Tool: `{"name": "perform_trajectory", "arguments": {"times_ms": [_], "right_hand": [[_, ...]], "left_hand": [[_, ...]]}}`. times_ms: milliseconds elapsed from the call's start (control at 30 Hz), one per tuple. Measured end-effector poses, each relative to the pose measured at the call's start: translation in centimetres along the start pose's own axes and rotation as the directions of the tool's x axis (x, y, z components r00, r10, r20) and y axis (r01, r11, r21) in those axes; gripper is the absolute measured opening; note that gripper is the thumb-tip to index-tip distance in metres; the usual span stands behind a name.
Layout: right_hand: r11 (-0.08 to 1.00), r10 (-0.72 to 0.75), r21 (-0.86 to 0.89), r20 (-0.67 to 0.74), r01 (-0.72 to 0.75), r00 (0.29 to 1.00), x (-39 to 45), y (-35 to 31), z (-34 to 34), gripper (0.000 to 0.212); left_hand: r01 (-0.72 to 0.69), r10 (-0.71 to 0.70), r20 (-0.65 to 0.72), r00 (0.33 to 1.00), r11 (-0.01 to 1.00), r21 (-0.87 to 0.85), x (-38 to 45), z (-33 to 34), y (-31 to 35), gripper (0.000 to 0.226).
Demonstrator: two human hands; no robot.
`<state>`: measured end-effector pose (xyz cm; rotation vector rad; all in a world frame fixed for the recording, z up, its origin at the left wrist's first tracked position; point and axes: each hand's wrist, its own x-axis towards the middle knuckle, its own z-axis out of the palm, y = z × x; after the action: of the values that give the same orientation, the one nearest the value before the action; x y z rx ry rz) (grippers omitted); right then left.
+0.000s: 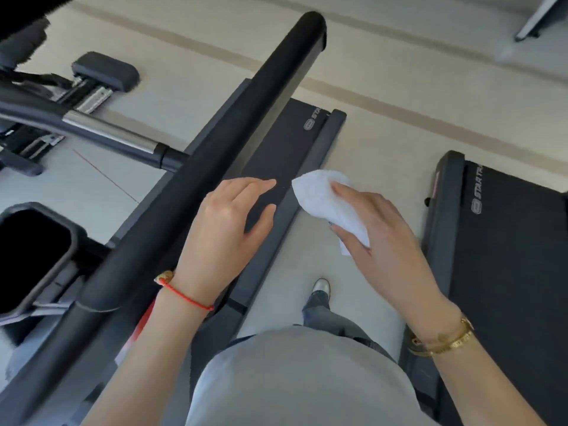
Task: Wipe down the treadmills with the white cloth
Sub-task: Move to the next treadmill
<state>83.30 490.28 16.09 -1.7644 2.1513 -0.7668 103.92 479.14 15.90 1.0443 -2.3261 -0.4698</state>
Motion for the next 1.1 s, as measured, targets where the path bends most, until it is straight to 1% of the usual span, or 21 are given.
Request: {"name": "perform_trajectory", "arguments": {"times_ms": [167, 400, 667, 767, 900, 967, 1100], "right_hand": [[0.994, 0.108, 0.009, -0.1, -0.108, 0.989, 1.9, 5.0, -3.1, 0.05], [0.971, 0.236, 0.011, -0.202, -0.238, 0.951, 3.7, 12.4, -7.7, 0.051], [0.91, 0.406, 0.049, -0.301, -0.411, 0.863, 4.5, 18.2, -11.2, 0.049], [0.872, 0.481, 0.083, -0.331, -0.483, 0.812, 4.9, 19.7, -11.8, 0.05], [0.801, 0.581, 0.115, -0.388, -0.588, 0.716, 5.6, 21.9, -12.6, 0.05], [0.757, 0.626, 0.134, -0.428, -0.64, 0.652, 6.2, 22.9, -13.2, 0.05], [0.656, 0.696, 0.178, -0.519, -0.734, 0.496, 8.3, 24.7, -14.9, 0.051]], "left_hand": [[-0.083, 0.085, 0.075, 0.994, 0.996, -0.034, 6.7, 4.7, 2.3, 0.034], [-0.191, 0.207, 0.147, 0.967, 0.974, -0.118, 15.3, 11.7, 7.3, 0.037], [-0.314, 0.372, 0.239, 0.897, 0.917, -0.247, 22.4, 17.8, 12.1, 0.035], [-0.36, 0.441, 0.285, 0.851, 0.885, -0.295, 25.2, 20.1, 13.5, 0.035], [-0.444, 0.561, 0.341, 0.754, 0.819, -0.364, 29.8, 24.1, 15.7, 0.035], [-0.494, 0.628, 0.354, 0.693, 0.772, -0.4, 32.4, 26.1, 17.0, 0.035], [-0.575, 0.755, 0.339, 0.561, 0.65, -0.497, 38.0, 29.8, 20.4, 0.033]]}}
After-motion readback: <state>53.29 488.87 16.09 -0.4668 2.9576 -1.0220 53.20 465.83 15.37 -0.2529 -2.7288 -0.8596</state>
